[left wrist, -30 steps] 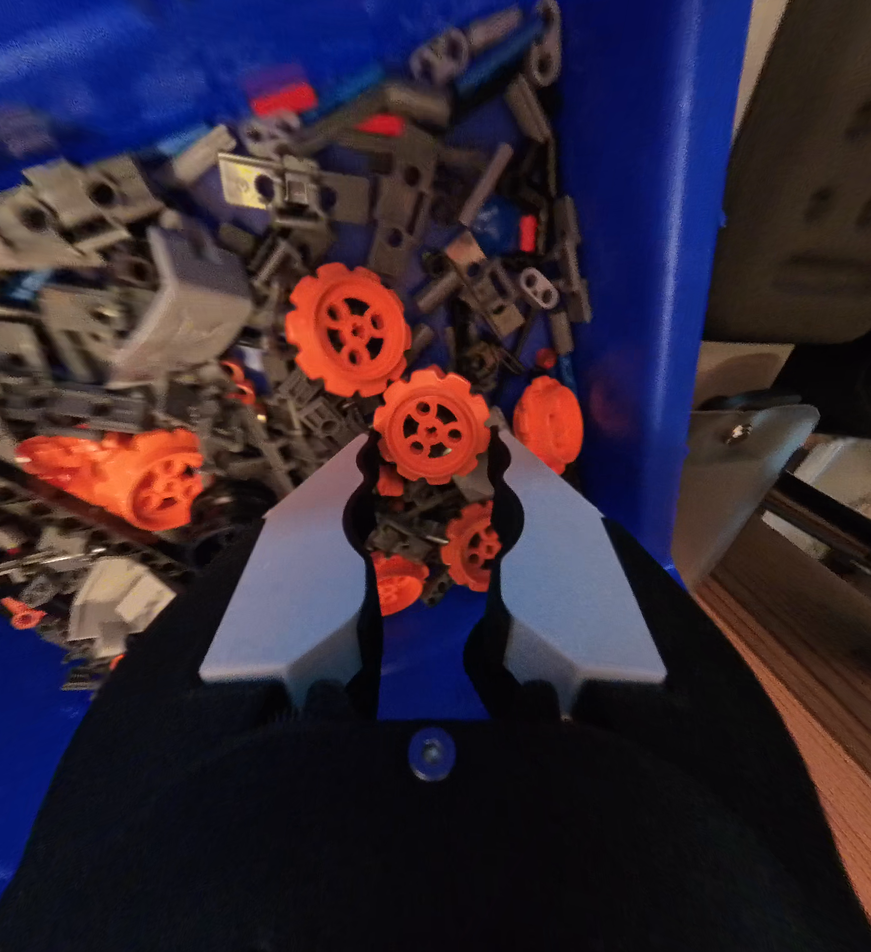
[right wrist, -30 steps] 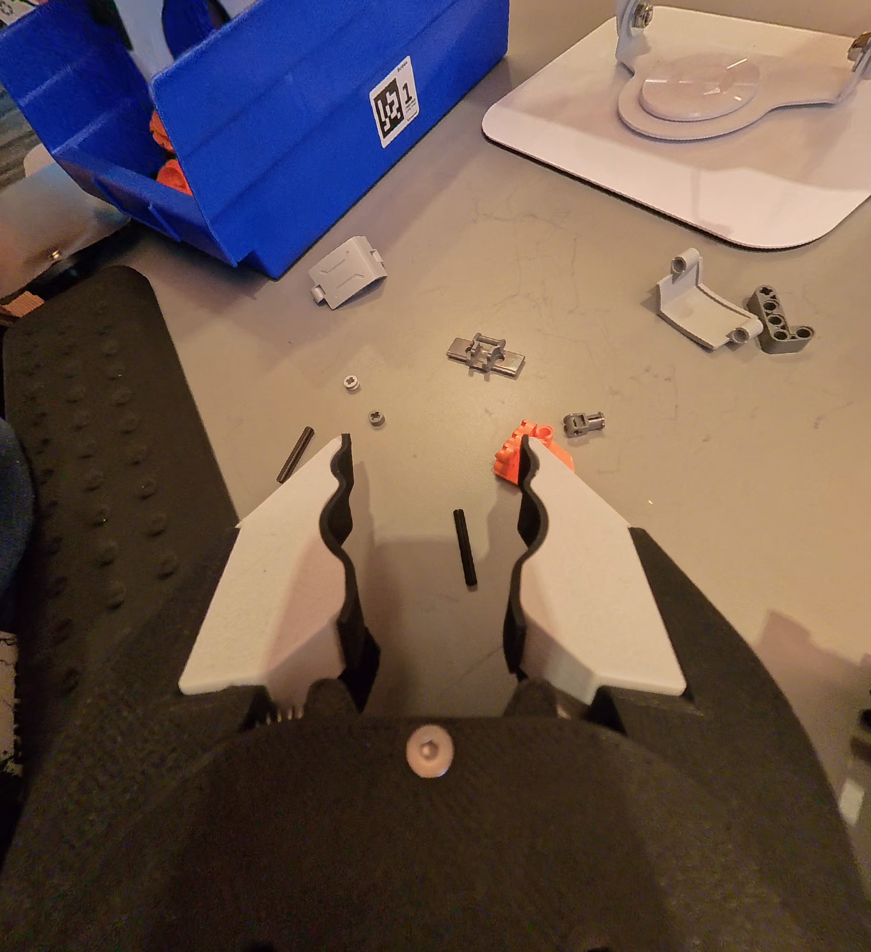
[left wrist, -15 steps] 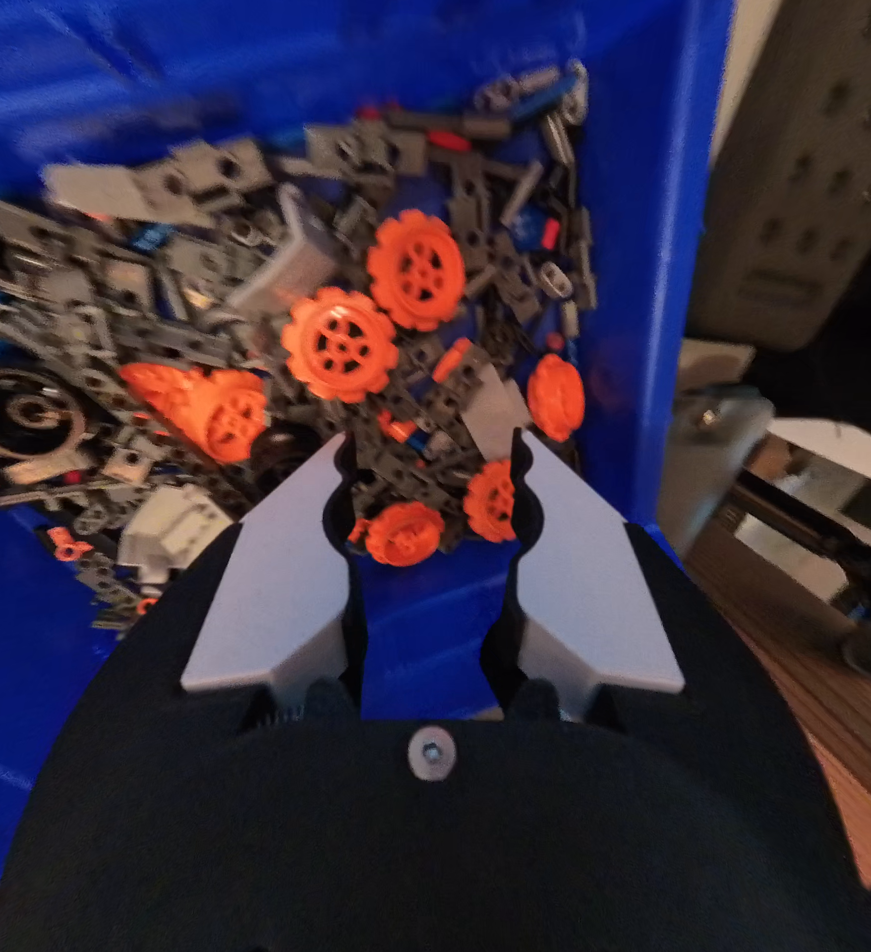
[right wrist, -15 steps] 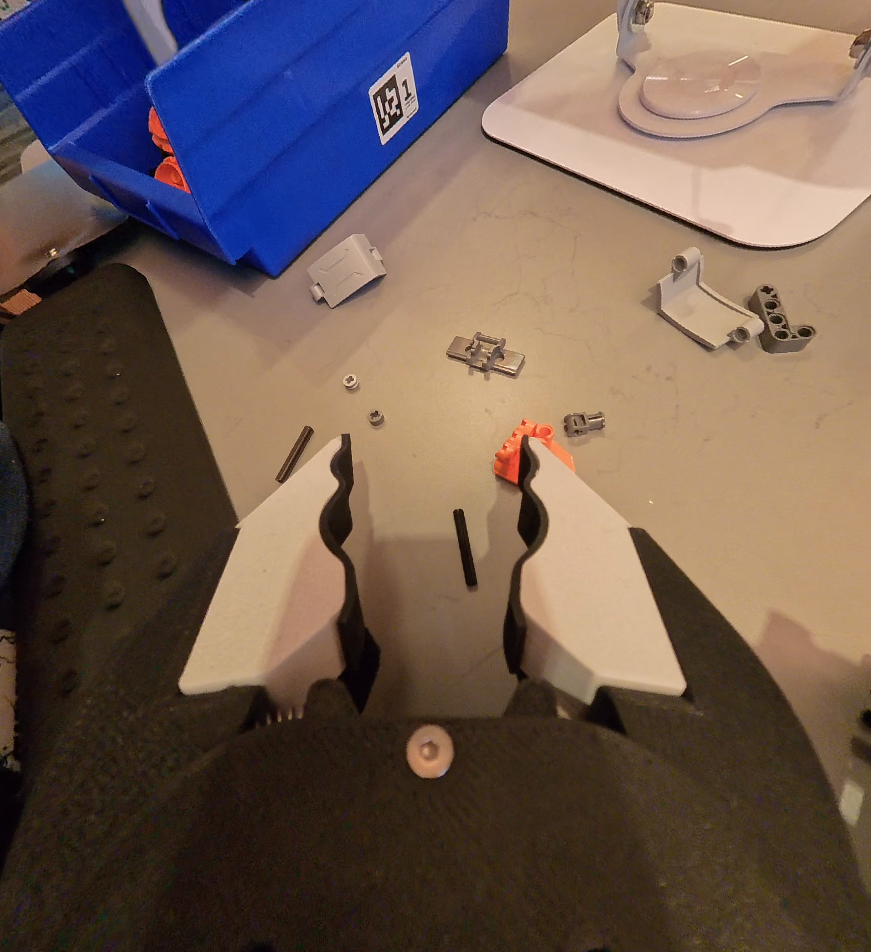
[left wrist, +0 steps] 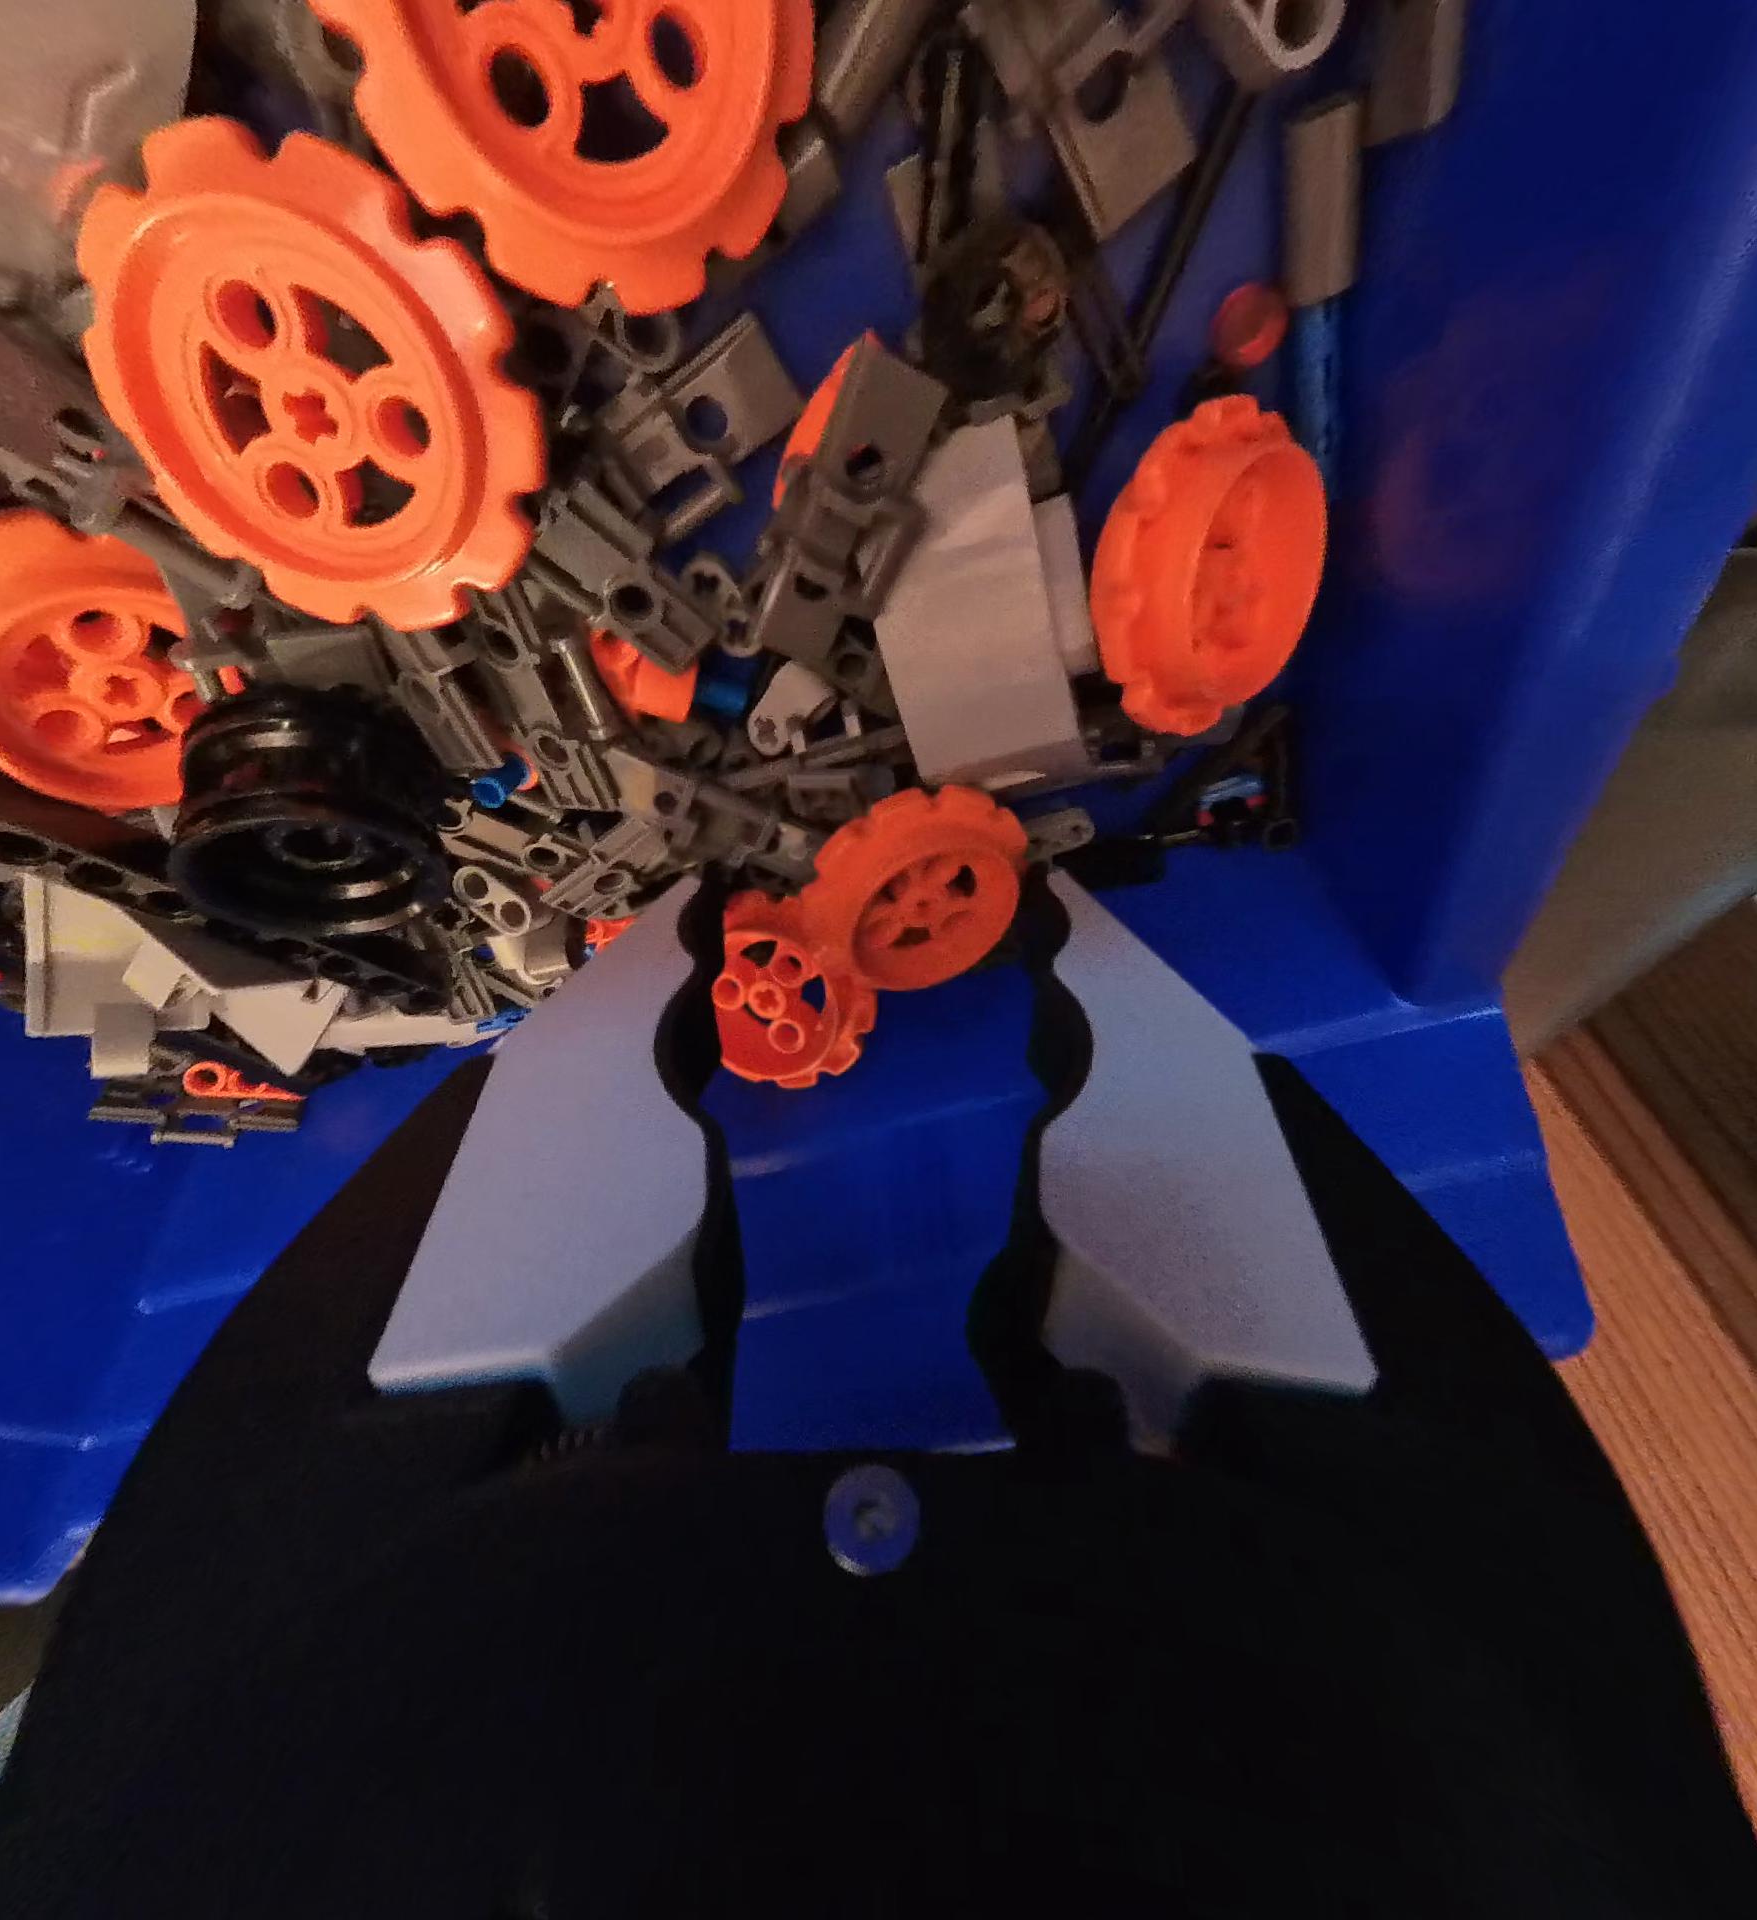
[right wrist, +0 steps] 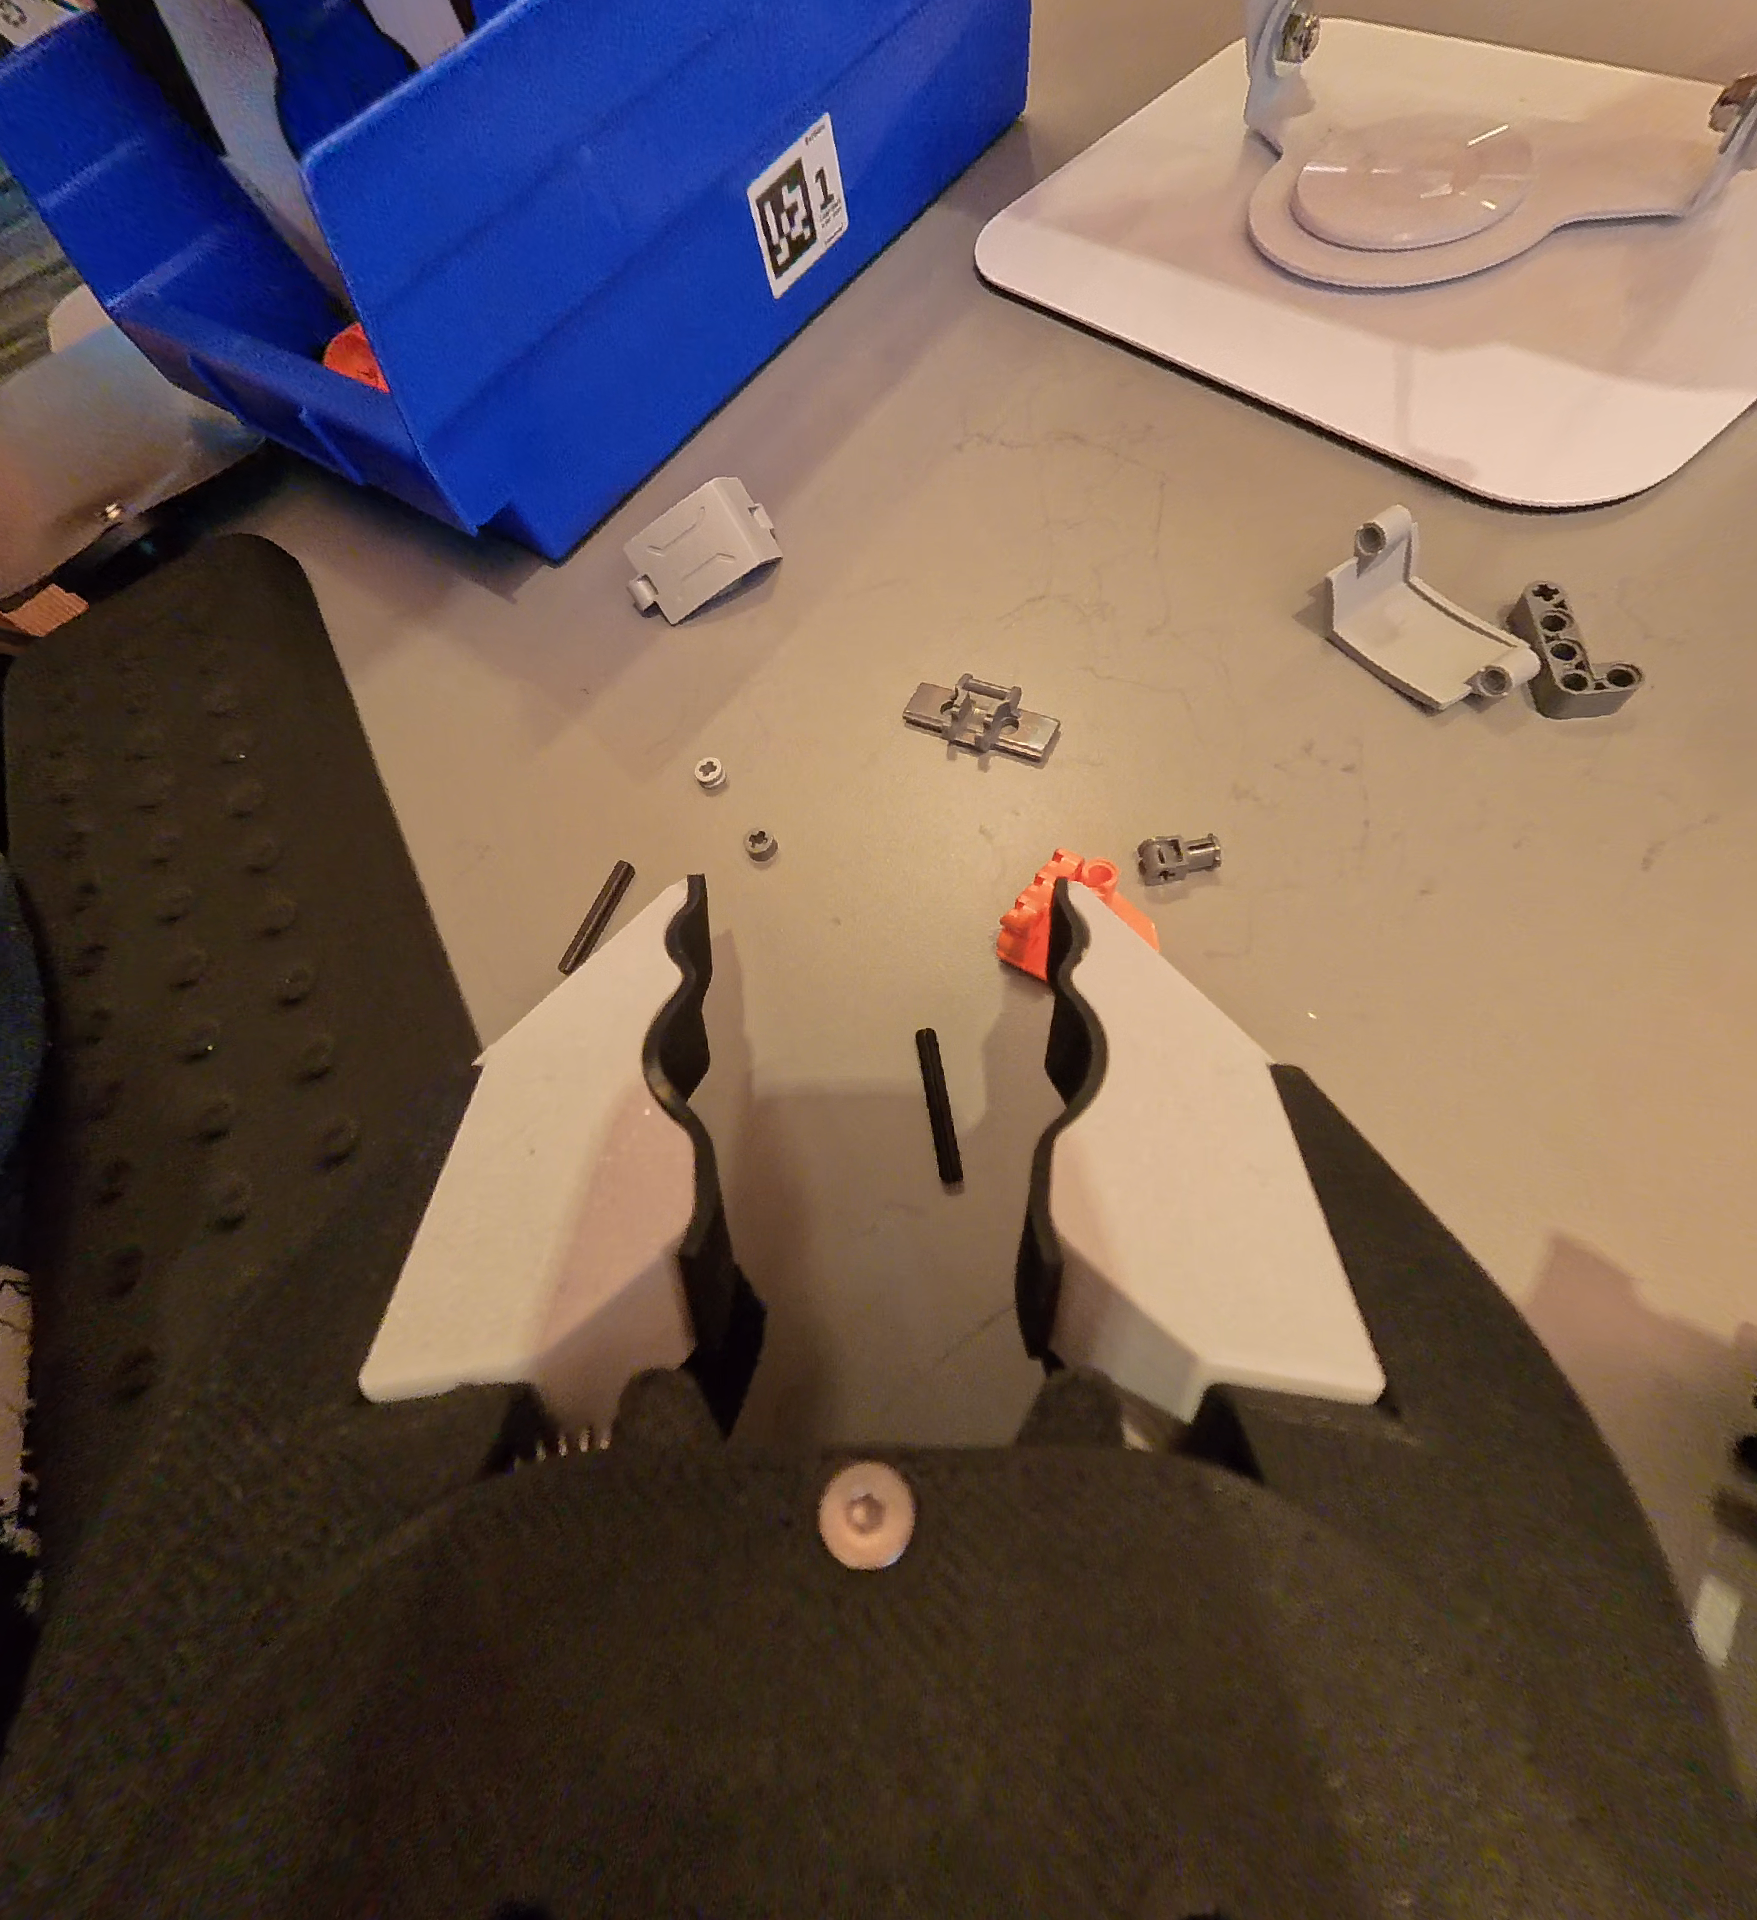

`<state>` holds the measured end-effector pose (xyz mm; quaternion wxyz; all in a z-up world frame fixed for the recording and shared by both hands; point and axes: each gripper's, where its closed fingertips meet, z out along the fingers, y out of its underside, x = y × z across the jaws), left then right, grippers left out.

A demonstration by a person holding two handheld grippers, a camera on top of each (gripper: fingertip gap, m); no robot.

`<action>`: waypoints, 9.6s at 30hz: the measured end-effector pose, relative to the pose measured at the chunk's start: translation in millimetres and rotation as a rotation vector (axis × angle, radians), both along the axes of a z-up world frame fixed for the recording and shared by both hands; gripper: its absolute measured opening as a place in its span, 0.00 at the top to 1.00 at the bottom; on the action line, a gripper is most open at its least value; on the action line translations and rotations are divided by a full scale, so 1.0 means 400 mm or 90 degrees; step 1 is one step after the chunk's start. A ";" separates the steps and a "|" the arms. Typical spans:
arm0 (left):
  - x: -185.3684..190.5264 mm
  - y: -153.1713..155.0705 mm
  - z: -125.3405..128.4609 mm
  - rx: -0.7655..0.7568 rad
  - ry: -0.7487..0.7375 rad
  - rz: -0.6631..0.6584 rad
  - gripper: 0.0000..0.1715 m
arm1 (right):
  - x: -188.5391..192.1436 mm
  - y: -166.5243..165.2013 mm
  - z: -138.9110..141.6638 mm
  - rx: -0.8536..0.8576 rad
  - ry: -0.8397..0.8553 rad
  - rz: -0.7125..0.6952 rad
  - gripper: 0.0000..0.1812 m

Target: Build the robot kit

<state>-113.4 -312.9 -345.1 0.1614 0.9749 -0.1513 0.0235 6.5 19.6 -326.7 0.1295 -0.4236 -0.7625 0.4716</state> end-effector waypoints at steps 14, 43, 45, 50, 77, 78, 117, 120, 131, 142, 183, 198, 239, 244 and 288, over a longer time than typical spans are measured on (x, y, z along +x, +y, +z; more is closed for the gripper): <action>-0.091 0.147 0.044 0.156 -0.027 0.079 0.80 | 0.001 -0.001 0.002 0.001 0.005 0.002 0.65; 0.086 0.096 0.014 0.103 -0.156 0.122 0.72 | 0.000 -0.001 0.000 0.003 0.002 0.000 0.65; 0.089 0.105 0.010 0.103 -0.139 0.119 0.74 | 0.000 0.000 0.000 0.003 0.002 0.000 0.65; 0.087 0.116 0.009 0.121 -0.112 0.120 0.83 | 0.000 -0.001 0.000 0.003 0.002 0.000 0.65; -0.227 0.235 0.102 0.372 0.001 0.245 0.88 | 0.000 -0.001 -0.004 0.011 -0.001 -0.001 0.65; -0.223 0.241 0.104 0.384 -0.001 0.247 0.87 | 0.000 -0.001 -0.005 0.012 -0.001 0.000 0.65; 0.138 0.118 -0.002 0.129 -0.238 0.070 0.80 | -0.001 -0.002 -0.015 0.023 -0.013 -0.001 0.65; 0.117 0.114 0.001 0.129 -0.224 0.075 0.80 | -0.001 -0.002 -0.015 0.024 -0.013 -0.001 0.65; -0.074 0.159 0.076 0.238 -0.083 0.126 0.80 | -0.001 -0.001 -0.014 0.023 -0.012 -0.002 0.65; -0.181 0.172 0.092 0.277 -0.011 0.190 0.76 | -0.002 -0.001 -0.014 0.022 -0.012 -0.002 0.65; -0.026 0.242 0.007 0.318 -0.064 0.219 0.97 | -0.001 -0.001 -0.011 0.020 -0.006 -0.002 0.65; 0.150 0.321 0.004 0.333 -0.229 0.130 0.88 | -0.001 -0.002 -0.011 0.020 -0.006 -0.002 0.65; 0.100 0.208 0.034 0.263 -0.224 0.163 0.94 | -0.002 0.000 -0.008 0.014 -0.006 -0.003 0.65; 0.097 0.276 0.041 0.319 -0.227 0.149 0.94 | -0.002 -0.001 -0.008 0.017 -0.003 -0.003 0.65; 0.091 0.405 0.033 0.445 -0.206 0.200 0.94 | 0.001 -0.004 -0.005 0.024 0.010 0.002 0.65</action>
